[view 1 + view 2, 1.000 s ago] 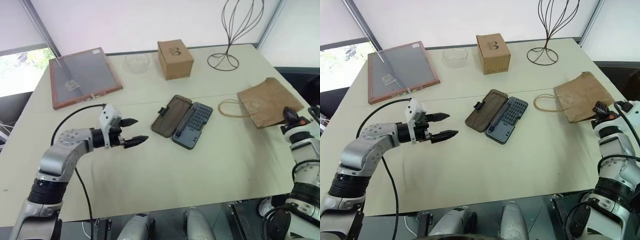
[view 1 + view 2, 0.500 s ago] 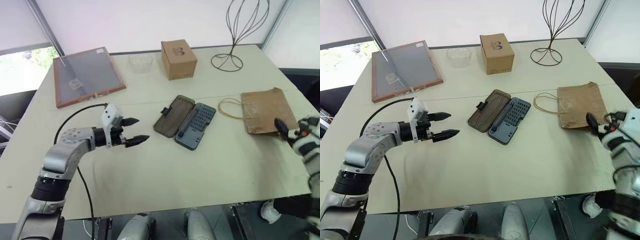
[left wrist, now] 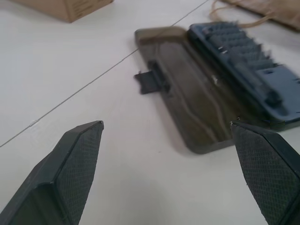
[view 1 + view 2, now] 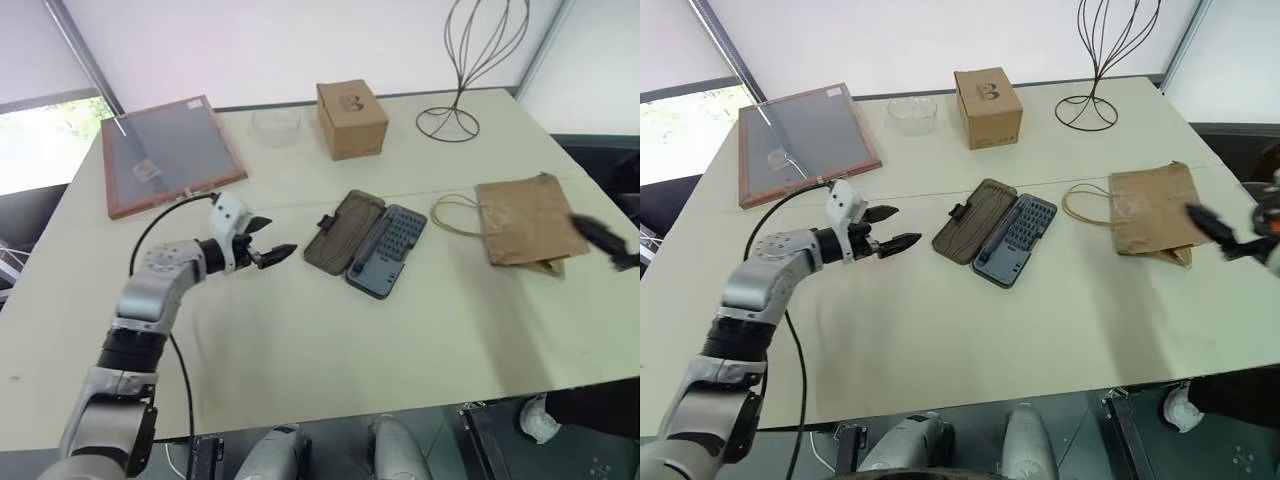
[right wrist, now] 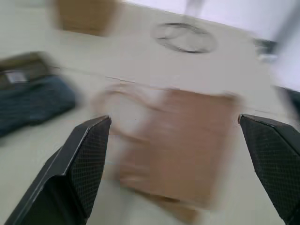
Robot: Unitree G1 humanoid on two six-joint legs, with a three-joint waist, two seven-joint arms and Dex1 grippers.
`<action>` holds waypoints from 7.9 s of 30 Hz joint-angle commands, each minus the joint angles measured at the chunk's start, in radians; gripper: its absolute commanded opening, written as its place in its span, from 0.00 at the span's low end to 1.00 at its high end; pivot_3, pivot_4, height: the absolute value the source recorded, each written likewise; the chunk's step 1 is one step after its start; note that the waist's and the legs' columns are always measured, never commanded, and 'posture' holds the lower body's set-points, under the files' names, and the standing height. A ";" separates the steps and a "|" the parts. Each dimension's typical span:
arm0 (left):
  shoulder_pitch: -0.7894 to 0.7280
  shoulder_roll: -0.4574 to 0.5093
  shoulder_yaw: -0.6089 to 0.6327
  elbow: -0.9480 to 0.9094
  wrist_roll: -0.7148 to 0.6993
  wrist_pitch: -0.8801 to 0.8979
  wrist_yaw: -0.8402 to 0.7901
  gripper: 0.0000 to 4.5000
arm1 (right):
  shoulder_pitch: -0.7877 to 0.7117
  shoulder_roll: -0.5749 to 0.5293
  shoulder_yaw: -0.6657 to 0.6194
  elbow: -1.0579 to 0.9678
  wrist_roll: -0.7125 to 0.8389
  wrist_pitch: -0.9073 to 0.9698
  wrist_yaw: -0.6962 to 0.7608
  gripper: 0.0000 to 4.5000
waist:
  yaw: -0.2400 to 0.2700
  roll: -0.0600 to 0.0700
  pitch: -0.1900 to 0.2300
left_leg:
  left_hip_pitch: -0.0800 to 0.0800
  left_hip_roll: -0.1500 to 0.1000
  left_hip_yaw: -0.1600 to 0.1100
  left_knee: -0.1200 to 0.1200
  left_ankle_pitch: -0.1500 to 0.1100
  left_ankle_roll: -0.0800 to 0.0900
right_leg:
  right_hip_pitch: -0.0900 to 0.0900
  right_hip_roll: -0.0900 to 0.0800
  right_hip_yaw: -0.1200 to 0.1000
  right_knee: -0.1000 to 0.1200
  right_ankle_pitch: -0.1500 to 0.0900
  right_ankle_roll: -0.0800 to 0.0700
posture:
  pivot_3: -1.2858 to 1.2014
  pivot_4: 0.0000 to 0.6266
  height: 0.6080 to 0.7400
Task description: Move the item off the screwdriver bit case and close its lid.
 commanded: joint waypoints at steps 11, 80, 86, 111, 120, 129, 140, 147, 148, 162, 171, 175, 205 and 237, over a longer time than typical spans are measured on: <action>-0.150 -0.166 -0.059 0.242 0.119 -0.056 0.081 1.00 | -0.121 0.097 0.217 -0.233 0.115 0.081 -0.065 1.00 | 0.043 -0.008 0.003 | -0.004 -0.002 -0.002 0.011 -0.001 0.001 | 0.003 -0.001 -0.002 0.000 0.000 0.000 | 0.52 0.24 1.00; -0.473 -0.096 -0.143 0.904 0.358 -0.938 -0.556 0.01 | 0.061 0.077 0.214 -0.279 0.116 0.042 0.094 1.00 | 0.038 -0.015 0.005 | -0.005 -0.002 -0.002 0.012 -0.001 0.002 | 0.002 0.000 -0.003 0.001 0.001 0.001 | 0.52 0.24 1.00; -0.447 -0.078 -0.150 0.835 0.361 -0.886 -0.555 0.01 | 0.047 0.084 0.242 -0.254 0.087 0.022 0.101 1.00 | 0.037 -0.015 0.005 | -0.004 -0.002 -0.002 0.012 -0.001 0.002 | 0.002 0.000 -0.003 0.001 0.001 0.001 | 0.52 0.24 1.00; -0.428 -0.056 -0.010 0.653 0.185 -0.544 -0.520 0.99 | -0.016 0.113 0.298 -0.183 0.036 -0.007 0.097 1.00 | 0.037 -0.015 0.005 | -0.005 -0.002 -0.002 0.012 -0.001 0.002 | 0.002 0.000 -0.003 0.001 0.001 0.001 | 0.52 0.24 1.00; -0.029 0.156 0.110 -0.282 -0.177 0.207 -0.490 0.81 | -0.298 0.231 0.419 0.060 -0.175 -0.099 -0.090 1.00 | -0.019 -0.013 0.005 | -0.003 -0.001 -0.002 0.008 -0.001 0.002 | 0.000 0.000 -0.002 0.003 0.001 0.001 | 0.52 0.24 1.00; 0.361 0.262 0.077 -0.723 -0.199 0.260 -0.326 0.01 | -0.493 0.327 0.581 0.283 -0.324 -0.197 -0.037 1.00 | -0.008 -0.012 0.005 | -0.002 -0.001 -0.002 0.008 -0.001 0.002 | 0.001 0.000 -0.001 0.001 0.001 0.001 | 0.52 0.24 1.00; 0.433 0.314 -0.089 -0.594 0.004 -0.011 -0.302 0.01 | -0.663 0.371 0.703 0.448 -0.414 -0.182 0.083 1.00 | 0.010 -0.011 0.006 | -0.002 -0.001 -0.001 0.006 -0.001 0.002 | 0.000 0.000 -0.001 0.001 0.001 0.001 | 0.52 0.24 1.00; 0.459 0.334 -0.108 -0.544 0.042 -0.090 -0.310 0.01 | -0.742 0.378 0.755 0.511 -0.390 -0.046 0.222 1.00 | 0.009 -0.011 0.006 | -0.002 -0.001 -0.001 0.006 -0.001 0.002 | 0.000 0.000 -0.001 0.001 0.001 0.001 | 0.52 0.24 1.00; 0.459 0.333 -0.110 -0.541 0.046 -0.096 -0.306 0.01 | -0.756 0.386 0.768 0.525 -0.393 -0.032 0.237 1.00 | 0.009 -0.011 0.006 | -0.002 -0.001 -0.001 0.006 -0.001 0.002 | 0.000 0.000 -0.001 0.001 0.001 0.001 | 0.52 0.24 1.00; 0.464 0.312 -0.106 -0.581 0.033 -0.053 -0.247 0.01 | -0.822 0.465 0.923 0.700 -0.490 0.001 0.355 1.00 | 0.008 -0.011 0.006 | -0.002 -0.001 -0.001 0.006 -0.001 0.002 | 0.000 0.000 -0.001 0.001 0.001 0.001 | 0.52 0.24 1.00; 0.465 0.297 -0.116 -0.593 0.037 -0.041 -0.219 0.00 | -0.840 0.541 1.002 0.913 -0.625 -0.122 0.370 0.71 | -0.002 -0.011 0.005 | 0.000 -0.001 -0.001 0.006 -0.001 0.002 | 0.001 0.000 -0.001 0.001 0.001 0.001 | 0.52 0.24 1.00; 0.472 0.301 -0.111 -0.595 0.031 -0.032 -0.216 0.00 | -0.825 0.551 1.036 0.943 -0.681 -0.187 0.401 0.23 | -0.011 -0.011 0.004 | 0.000 -0.001 -0.002 0.005 -0.001 0.002 | 0.001 0.000 -0.001 0.001 0.001 0.001 | 0.52 0.24 1.00; 0.483 0.304 -0.095 -0.565 0.010 -0.019 -0.225 0.00 | -0.541 0.392 0.879 0.245 -0.915 -0.399 0.186 0.01 | 0.012 -0.009 -0.006 | 0.013 0.000 -0.001 -0.004 -0.002 0.002 | 0.009 0.001 0.000 -0.001 0.000 0.001 | 0.52 0.24 1.00; 0.062 0.041 0.162 0.139 -0.332 0.195 -0.162 0.00 | -0.469 0.412 0.910 0.233 -1.052 -0.612 0.086 0.01 | 0.002 -0.010 -0.003 | 0.011 0.000 0.000 -0.004 -0.001 0.001 | 0.006 0.001 -0.001 -0.001 0.000 0.001 | 0.52 0.24 1.00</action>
